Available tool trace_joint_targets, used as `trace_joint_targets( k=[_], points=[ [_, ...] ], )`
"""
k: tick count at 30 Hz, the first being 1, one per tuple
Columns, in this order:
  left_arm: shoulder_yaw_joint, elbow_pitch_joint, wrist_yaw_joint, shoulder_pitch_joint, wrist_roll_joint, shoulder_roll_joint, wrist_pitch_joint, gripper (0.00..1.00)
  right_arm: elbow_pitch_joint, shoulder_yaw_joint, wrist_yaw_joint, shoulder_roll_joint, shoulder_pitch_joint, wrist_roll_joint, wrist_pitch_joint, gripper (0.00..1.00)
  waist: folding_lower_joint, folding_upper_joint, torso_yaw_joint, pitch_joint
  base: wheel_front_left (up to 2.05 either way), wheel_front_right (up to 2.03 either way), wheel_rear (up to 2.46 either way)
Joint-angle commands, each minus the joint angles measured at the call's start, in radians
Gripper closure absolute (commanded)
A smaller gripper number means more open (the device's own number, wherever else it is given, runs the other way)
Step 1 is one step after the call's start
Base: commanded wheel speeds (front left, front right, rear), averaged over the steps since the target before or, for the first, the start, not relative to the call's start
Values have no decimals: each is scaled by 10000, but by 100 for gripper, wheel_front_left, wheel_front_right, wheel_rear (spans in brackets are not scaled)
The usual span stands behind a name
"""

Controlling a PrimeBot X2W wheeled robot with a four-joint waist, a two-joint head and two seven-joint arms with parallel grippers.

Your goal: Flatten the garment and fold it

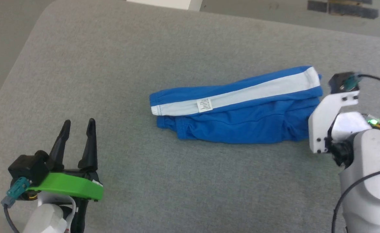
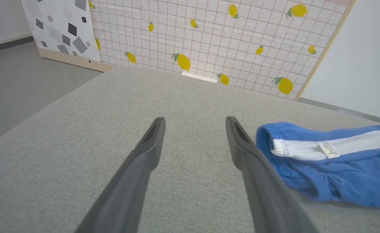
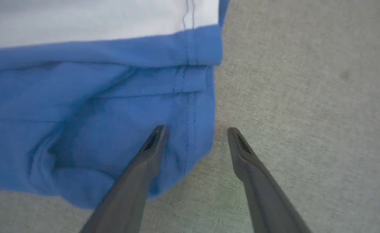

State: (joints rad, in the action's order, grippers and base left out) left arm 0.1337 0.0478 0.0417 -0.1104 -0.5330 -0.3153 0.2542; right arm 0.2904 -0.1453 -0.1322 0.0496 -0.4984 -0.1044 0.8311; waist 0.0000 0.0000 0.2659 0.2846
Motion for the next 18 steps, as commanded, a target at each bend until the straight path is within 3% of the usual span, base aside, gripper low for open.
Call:
trace_joint_targets(
  k=[1,5,6,7,8,13,18],
  points=[
    [-77,91,122,-64,72,124,74,0,187,90,15,6,14,-58,151,0,0,0,239,231,0,0,0],
    [-238,386,371,-88,176,367,75,0,517,325,15,6,143,92,465,0,0,0,202,216,0,0,0],
    [-240,481,422,-89,164,404,75,0,572,338,15,6,172,119,524,19,0,0,159,163,0,0,0],
    [-216,541,456,-101,164,417,75,0,583,344,15,6,183,188,530,86,0,0,125,126,0,0,0],
    [-155,616,489,-119,116,444,52,0,569,348,15,6,191,269,487,100,0,0,75,60,0,0,0],
    [319,617,590,-542,-282,439,-1228,0,355,311,15,6,146,541,152,100,0,0,-127,-205,0,0,0],
    [1089,547,299,-1493,-805,529,-4169,0,148,410,15,6,154,857,-65,100,0,0,-292,-367,0,0,0]
  ],
)
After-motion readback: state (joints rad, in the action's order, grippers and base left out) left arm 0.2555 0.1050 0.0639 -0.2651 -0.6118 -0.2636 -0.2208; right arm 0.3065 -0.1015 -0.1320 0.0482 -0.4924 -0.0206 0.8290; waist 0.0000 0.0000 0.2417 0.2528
